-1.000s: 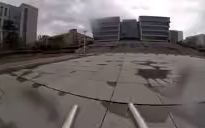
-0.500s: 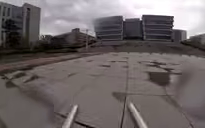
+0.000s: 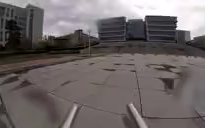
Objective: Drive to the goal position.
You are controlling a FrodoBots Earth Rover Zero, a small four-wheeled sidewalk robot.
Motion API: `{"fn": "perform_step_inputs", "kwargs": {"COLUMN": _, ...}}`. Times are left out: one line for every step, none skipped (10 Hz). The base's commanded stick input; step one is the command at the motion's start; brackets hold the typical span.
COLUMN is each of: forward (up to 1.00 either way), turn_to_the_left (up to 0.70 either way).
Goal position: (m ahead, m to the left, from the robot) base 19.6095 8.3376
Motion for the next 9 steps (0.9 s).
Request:
{"fn": "perform_step_inputs", "kwargs": {"forward": 1.00, "turn_to_the_left": 0.00}}
{"fn": "perform_step_inputs", "kwargs": {"forward": 1.00, "turn_to_the_left": 0.00}}
{"fn": "perform_step_inputs", "kwargs": {"forward": 1.00, "turn_to_the_left": 0.00}}
{"fn": "perform_step_inputs", "kwargs": {"forward": 1.00, "turn_to_the_left": 0.00}}
{"fn": "perform_step_inputs", "kwargs": {"forward": 1.00, "turn_to_the_left": 0.00}}
{"fn": "perform_step_inputs", "kwargs": {"forward": 1.00, "turn_to_the_left": 0.00}}
{"fn": "perform_step_inputs", "kwargs": {"forward": 1.00, "turn_to_the_left": 0.00}}
{"fn": "perform_step_inputs", "kwargs": {"forward": 1.00, "turn_to_the_left": 0.00}}
{"fn": "perform_step_inputs", "kwargs": {"forward": 1.00, "turn_to_the_left": -0.08}}
